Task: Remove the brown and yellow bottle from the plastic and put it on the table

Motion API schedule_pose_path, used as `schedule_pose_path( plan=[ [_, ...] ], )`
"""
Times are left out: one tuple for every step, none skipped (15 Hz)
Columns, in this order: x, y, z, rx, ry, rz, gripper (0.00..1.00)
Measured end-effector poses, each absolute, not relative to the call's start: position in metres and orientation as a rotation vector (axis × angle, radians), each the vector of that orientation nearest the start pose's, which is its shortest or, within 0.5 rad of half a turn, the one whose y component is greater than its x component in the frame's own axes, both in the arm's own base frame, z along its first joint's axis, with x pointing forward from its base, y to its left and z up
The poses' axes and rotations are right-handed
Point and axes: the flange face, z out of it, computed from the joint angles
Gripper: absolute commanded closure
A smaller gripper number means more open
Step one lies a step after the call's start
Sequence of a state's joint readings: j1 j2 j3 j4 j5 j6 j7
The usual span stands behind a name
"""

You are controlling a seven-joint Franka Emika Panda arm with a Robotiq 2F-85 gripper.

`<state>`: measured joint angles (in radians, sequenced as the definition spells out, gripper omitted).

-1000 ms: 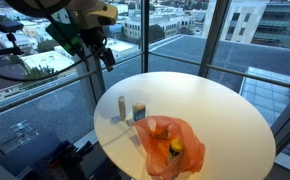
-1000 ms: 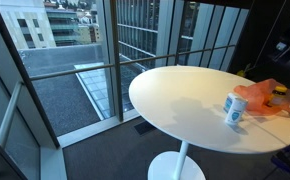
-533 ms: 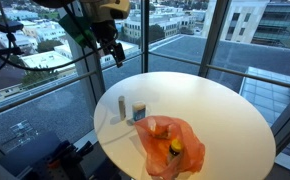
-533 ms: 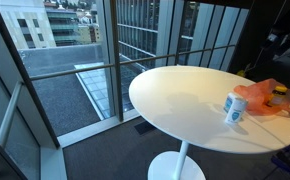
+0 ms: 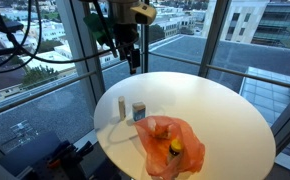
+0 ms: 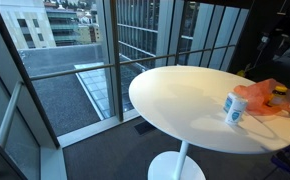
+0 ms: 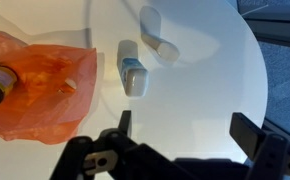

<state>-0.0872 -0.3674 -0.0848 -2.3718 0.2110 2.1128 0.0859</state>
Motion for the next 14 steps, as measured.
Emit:
schedule_pose_path(
  plan=[
    [0.442, -0.075, 0.472, -2.883, 0.539, -0.147, 0.0],
    [0.443, -0.082, 0.469, -2.889, 0.558, -0.131, 0.0],
    [0.442, -0.088, 0.465, -2.893, 0.575, -0.116, 0.0],
    [0.441, -0.095, 0.461, -2.896, 0.592, -0.101, 0.0],
    [0.44, -0.102, 0.457, -2.896, 0.612, -0.085, 0.0],
    [0.439, -0.109, 0.454, -2.893, 0.631, -0.071, 0.0],
    [0.437, -0.116, 0.451, -2.889, 0.653, -0.059, 0.0],
    [0.435, -0.122, 0.447, -2.883, 0.673, -0.048, 0.0],
    [0.434, -0.128, 0.445, -2.876, 0.691, -0.038, 0.0],
    [0.432, -0.132, 0.443, -2.87, 0.706, -0.028, 0.0],
    [0.43, -0.136, 0.442, -2.865, 0.717, -0.018, 0.0],
    [0.43, -0.137, 0.442, -2.864, 0.719, -0.017, 0.0],
    [0.43, -0.137, 0.441, -2.864, 0.719, -0.016, 0.0],
    [0.43, -0.137, 0.441, -2.864, 0.718, -0.015, 0.0]
  ],
)
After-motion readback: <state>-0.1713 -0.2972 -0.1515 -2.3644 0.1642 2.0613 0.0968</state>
